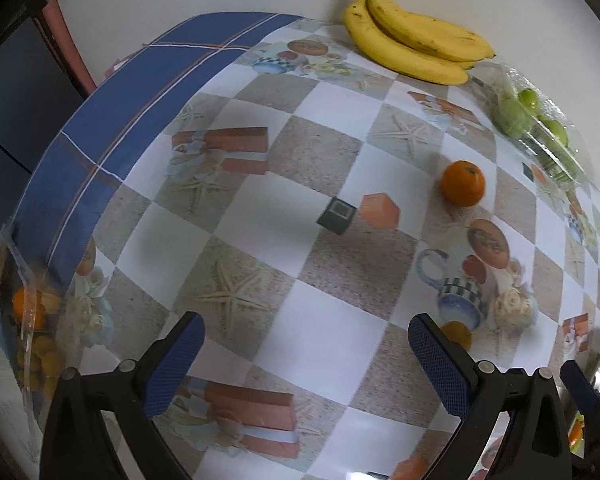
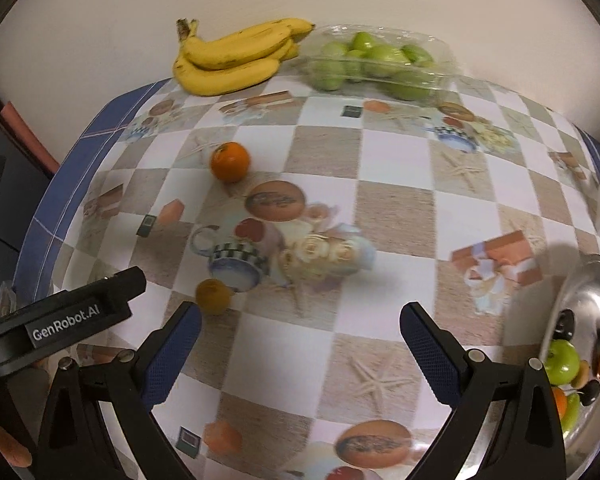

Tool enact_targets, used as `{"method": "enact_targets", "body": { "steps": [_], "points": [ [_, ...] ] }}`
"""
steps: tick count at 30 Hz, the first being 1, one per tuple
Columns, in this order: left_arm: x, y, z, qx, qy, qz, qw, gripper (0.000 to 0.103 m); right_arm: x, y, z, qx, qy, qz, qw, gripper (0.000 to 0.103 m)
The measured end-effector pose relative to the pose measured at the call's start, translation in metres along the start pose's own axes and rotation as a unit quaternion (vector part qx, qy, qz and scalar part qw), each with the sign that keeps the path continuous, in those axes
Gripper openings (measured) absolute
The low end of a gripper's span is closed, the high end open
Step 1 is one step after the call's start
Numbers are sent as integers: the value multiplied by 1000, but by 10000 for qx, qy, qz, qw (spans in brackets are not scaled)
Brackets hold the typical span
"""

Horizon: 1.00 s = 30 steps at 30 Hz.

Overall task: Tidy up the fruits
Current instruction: 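Move both open tools across the table toward the loose orange and brown fruit, then close the right tool around the small brown round fruit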

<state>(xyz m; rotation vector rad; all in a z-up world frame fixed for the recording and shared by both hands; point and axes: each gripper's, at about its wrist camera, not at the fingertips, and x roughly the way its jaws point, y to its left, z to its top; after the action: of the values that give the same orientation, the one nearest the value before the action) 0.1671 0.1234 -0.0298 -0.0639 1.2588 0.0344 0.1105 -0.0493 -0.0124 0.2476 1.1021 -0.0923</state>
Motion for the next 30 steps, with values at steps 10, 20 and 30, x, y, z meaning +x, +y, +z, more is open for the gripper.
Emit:
{"method": "enact_targets", "body": {
  "steps": [10, 20, 30],
  "points": [
    [12, 24, 5, -313, 106, -39, 9994, 102, 21, 28, 4, -245, 94, 114, 9996, 96],
    [17, 32, 6, -394, 148, -123, 9990, 102, 38, 43, 3, -366, 244, 207, 9988, 71],
    [22, 30, 9, -390, 171, -132, 9990, 102, 44, 53, 3, -445, 311, 300, 9981, 41]
  ]
}}
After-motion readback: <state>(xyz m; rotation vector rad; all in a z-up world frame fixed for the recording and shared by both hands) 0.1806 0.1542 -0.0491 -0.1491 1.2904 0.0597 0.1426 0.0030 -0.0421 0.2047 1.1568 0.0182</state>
